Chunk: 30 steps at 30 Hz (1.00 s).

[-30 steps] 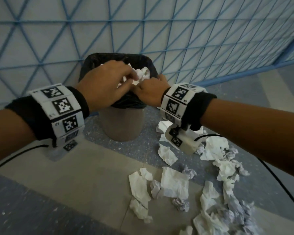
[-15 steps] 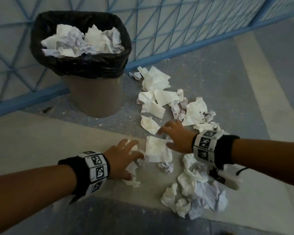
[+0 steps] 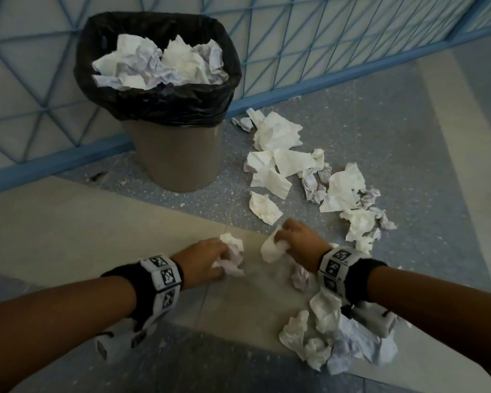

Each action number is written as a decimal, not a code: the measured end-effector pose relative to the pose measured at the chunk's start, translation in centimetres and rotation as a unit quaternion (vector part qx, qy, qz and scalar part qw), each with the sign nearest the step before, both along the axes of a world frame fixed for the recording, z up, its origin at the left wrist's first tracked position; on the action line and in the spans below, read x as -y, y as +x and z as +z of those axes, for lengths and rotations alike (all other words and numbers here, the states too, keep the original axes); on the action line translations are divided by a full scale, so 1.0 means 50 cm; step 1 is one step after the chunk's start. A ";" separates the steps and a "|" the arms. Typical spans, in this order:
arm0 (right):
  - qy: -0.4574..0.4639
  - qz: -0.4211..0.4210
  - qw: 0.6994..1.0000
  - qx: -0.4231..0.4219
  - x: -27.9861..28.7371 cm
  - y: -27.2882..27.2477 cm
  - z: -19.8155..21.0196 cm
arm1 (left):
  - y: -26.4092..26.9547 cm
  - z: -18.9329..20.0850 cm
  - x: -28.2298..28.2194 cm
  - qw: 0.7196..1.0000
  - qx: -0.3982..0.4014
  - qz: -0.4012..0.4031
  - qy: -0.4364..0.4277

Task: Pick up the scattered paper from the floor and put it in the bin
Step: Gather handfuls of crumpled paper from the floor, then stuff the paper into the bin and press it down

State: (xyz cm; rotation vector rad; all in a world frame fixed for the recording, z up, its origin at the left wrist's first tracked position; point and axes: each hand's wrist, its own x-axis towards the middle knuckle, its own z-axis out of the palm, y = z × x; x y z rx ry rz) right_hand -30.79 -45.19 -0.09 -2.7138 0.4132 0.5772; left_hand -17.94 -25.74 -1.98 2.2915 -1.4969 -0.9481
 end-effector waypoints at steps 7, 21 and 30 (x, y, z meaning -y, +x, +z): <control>0.059 -0.064 0.991 0.106 -0.005 0.003 0.079 | 0.055 0.024 0.029 0.995 0.000 0.079 -0.067; 0.030 -0.028 0.999 -0.009 -0.017 -0.100 -0.030 | 0.004 -0.018 0.061 0.995 0.075 -0.062 0.026; 0.054 -0.056 0.968 0.238 0.013 0.103 0.183 | 0.085 0.255 0.068 0.966 0.083 0.091 -0.228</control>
